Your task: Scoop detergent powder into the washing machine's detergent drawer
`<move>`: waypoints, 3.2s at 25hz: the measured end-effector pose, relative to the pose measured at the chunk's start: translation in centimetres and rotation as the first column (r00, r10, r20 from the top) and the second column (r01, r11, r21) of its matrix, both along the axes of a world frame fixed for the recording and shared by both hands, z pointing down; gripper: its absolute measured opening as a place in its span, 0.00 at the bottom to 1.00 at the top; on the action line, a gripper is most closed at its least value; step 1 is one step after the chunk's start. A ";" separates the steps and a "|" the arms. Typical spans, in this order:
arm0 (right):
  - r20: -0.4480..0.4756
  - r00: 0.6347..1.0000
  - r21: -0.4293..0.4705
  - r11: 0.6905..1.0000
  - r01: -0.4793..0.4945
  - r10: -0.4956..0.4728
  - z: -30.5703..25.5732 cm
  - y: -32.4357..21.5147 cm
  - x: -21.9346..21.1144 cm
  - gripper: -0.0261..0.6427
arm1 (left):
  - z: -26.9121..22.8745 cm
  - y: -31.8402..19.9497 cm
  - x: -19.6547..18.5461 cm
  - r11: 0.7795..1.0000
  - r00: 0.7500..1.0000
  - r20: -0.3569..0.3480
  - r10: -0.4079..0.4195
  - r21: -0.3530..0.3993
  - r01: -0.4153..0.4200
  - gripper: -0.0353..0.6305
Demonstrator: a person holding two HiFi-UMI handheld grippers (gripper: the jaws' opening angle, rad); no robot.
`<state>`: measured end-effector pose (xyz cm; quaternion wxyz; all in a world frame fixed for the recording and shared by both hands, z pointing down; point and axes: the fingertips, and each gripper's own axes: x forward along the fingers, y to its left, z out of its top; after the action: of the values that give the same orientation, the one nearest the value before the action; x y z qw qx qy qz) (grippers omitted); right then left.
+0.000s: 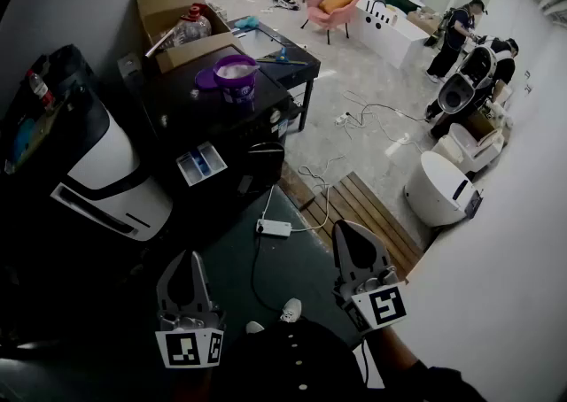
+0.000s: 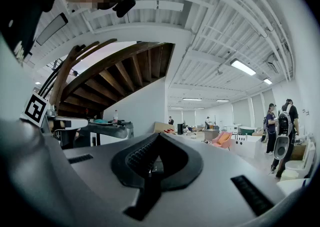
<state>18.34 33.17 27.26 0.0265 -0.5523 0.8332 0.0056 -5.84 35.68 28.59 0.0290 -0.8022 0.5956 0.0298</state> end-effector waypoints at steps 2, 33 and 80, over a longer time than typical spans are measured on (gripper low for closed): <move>-0.020 1.000 -0.008 1.000 0.004 -0.004 1.3 0.7 0.5 0.08 | 0.2 0.1 0.0 1.000 1.000 -0.004 -0.001 -0.001 0.001 0.06; 0.123 0.989 -0.016 0.996 0.089 -0.087 4.0 -3.6 3.0 0.26 | 2.0 -1.7 0.4 0.987 0.989 0.044 -0.142 -0.071 0.145 0.06; 0.044 0.997 -0.016 0.997 0.069 -0.068 3.3 -32.2 -1.6 0.24 | 1.0 -31.4 -3.9 0.997 0.997 -0.005 -0.073 -0.019 0.073 0.06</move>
<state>16.70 0.95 30.57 0.0399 -0.5234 0.8510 -0.0146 -9.71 4.25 29.55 0.0208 -0.7801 0.6247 0.0256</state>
